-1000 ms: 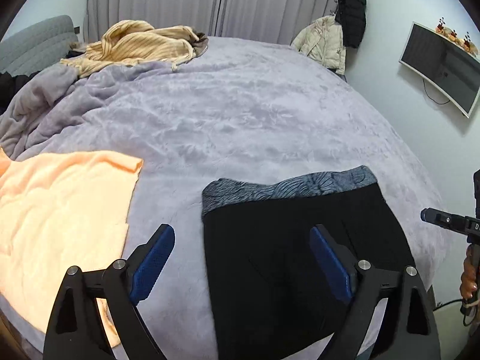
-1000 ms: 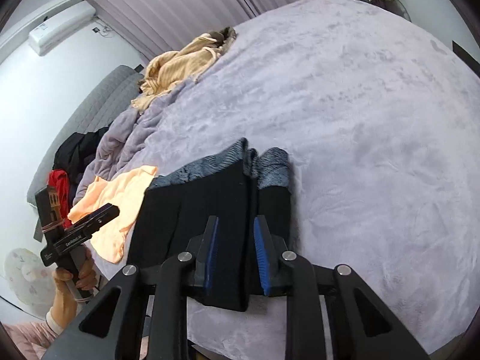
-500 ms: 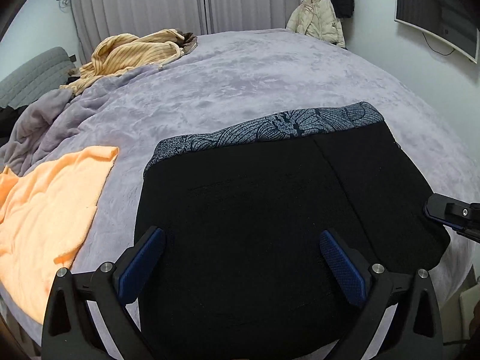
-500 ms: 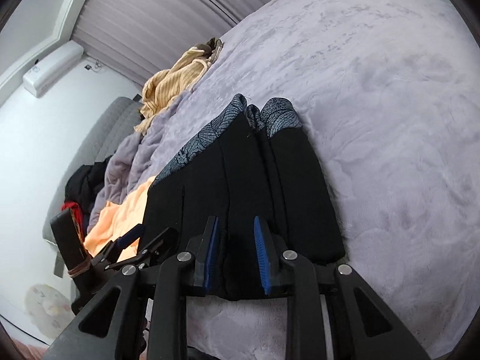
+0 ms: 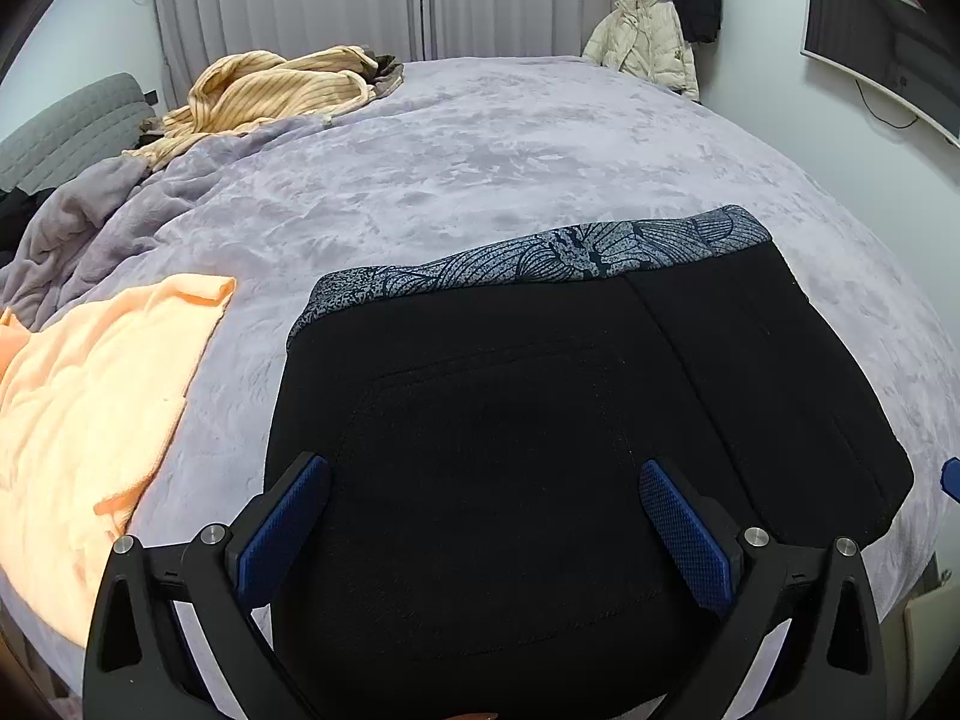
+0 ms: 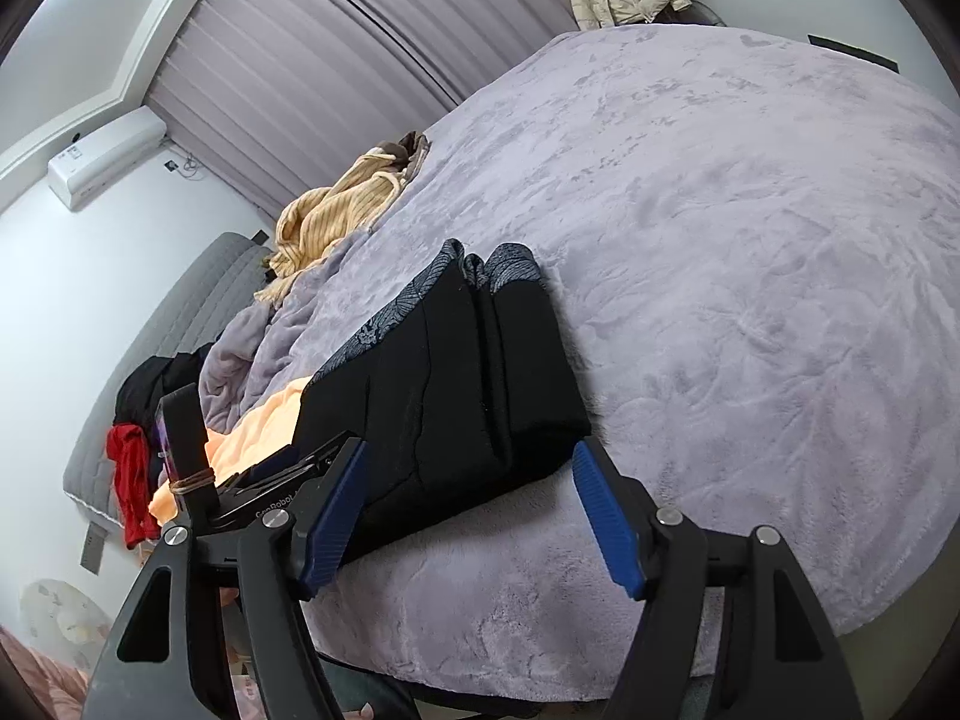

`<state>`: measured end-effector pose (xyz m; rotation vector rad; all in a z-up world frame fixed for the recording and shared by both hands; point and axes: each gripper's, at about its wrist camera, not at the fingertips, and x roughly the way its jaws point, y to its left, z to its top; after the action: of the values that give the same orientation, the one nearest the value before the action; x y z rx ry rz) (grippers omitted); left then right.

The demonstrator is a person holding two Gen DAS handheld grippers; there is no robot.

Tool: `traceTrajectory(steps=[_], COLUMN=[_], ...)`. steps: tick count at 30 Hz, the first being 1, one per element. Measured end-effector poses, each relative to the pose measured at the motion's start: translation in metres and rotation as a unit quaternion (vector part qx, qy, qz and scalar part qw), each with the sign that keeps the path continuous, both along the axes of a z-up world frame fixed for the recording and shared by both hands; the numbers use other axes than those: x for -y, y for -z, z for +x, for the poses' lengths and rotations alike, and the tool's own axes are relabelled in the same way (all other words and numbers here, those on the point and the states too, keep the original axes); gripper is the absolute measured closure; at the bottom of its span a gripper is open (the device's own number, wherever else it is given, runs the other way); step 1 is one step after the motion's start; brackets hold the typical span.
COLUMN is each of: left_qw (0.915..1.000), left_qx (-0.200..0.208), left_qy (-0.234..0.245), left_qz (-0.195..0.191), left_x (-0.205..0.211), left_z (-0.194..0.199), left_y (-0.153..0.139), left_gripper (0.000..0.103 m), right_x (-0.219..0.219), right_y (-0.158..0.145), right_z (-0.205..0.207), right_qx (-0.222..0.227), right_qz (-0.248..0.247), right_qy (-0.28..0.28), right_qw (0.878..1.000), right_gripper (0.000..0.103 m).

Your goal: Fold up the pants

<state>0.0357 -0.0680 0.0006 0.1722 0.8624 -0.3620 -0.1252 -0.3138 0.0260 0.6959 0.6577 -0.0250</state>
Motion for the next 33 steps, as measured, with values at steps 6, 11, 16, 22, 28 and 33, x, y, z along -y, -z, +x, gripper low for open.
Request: traceTrajectory(steps=[6, 11, 16, 22, 28, 33], left_qw=[1.0, 1.0, 0.9997, 0.9998, 0.9999, 0.9999], left_qx=[-0.004, -0.004, -0.011, 0.003, -0.007, -0.009], left_qy=[-0.003, -0.005, -0.001, 0.009, 0.01, 0.005], left_qz=[0.0, -0.005, -0.022, -0.016, -0.005, 0.0], left_x=[0.001, -0.002, -0.003, -0.001, 0.001, -0.003], left_z=[0.001, -0.002, -0.006, -0.013, -0.015, -0.018], left_y=[-0.001, -0.009, -0.021, -0.03, -0.029, -0.029], left_gripper=[0.0, 0.0, 0.0, 0.0, 0.0, 0.0], right_x=[0.005, 0.003, 0.001, -0.001, -0.003, -0.007], right_y=[-0.003, -0.009, -0.015, -0.019, -0.025, -0.033], right_z=[-0.01, -0.014, -0.016, -0.018, -0.019, -0.018], right_qx=[0.004, 0.015, 0.019, 0.02, 0.019, 0.014], right_qz=[0.002, -0.004, -0.006, -0.012, -0.031, -0.057], right_qy=[0.012, 0.012, 0.015, 0.017, 0.019, 0.027], right_qw=[1.0, 1.0, 1.0, 1.0, 0.999, 0.998], right_gripper=[0.026, 0.023, 0.023, 0.022, 0.019, 0.014])
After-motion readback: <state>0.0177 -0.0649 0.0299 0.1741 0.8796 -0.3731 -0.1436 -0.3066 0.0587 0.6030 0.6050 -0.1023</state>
